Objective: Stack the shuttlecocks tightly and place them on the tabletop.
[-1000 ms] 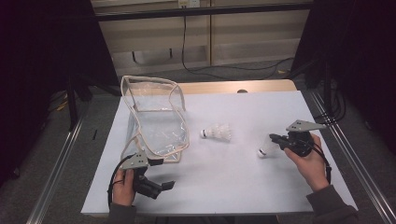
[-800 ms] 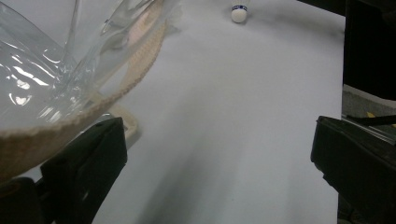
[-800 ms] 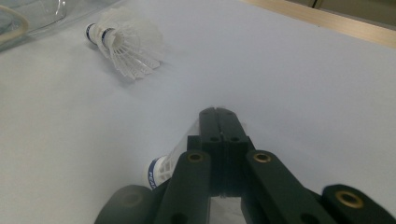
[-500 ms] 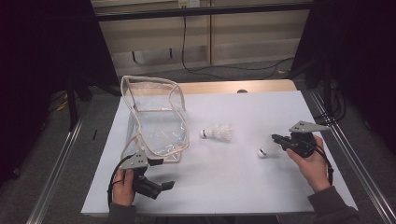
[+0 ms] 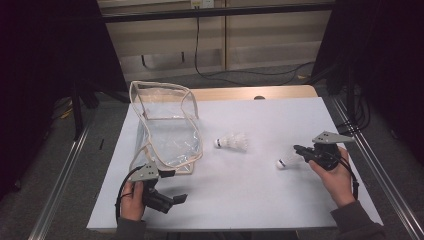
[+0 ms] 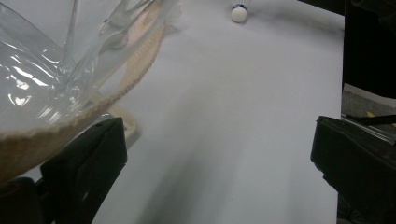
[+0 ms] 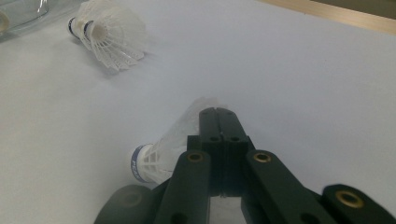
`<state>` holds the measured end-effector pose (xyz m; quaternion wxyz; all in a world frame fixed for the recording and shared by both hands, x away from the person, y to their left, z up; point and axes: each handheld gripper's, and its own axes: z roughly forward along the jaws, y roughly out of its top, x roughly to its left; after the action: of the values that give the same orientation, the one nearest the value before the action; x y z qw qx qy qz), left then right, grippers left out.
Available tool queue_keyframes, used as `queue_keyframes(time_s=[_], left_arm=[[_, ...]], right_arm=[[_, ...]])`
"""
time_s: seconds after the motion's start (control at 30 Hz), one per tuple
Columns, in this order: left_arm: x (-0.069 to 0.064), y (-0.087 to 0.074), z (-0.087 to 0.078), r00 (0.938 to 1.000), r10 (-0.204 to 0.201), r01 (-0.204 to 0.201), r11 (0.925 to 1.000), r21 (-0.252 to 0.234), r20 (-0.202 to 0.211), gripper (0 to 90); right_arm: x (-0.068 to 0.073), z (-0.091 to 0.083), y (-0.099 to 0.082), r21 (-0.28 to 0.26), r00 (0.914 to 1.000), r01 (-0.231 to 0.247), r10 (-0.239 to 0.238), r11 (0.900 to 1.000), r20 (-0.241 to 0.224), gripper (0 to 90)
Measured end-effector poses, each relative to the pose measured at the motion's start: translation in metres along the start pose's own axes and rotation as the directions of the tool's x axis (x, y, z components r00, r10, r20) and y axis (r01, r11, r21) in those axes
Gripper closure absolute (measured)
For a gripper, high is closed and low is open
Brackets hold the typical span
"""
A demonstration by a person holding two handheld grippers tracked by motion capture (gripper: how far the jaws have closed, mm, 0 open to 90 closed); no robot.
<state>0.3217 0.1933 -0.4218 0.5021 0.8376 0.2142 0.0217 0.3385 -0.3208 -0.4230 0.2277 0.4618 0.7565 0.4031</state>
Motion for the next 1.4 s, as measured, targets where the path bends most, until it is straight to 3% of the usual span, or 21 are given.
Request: queue_keyframes(time_s=[0.5,1.4], left_arm=[[0.000,0.000,0.000,1.0000,0.004,-0.004,1.0000,0.004,-0.002,3.6],[0.000,0.000,0.000,1.0000,0.002,-0.002,1.0000,0.004,0.000,3.7]], right_arm=[[-0.005,-0.001,-0.007,0.010,0.9995,-0.016,0.016,0.9998,0.028,89.6],[-0.009,-0.008,-0.012,-0.002,0.9991,-0.031,0.031,0.9995,0.030,84.9]])
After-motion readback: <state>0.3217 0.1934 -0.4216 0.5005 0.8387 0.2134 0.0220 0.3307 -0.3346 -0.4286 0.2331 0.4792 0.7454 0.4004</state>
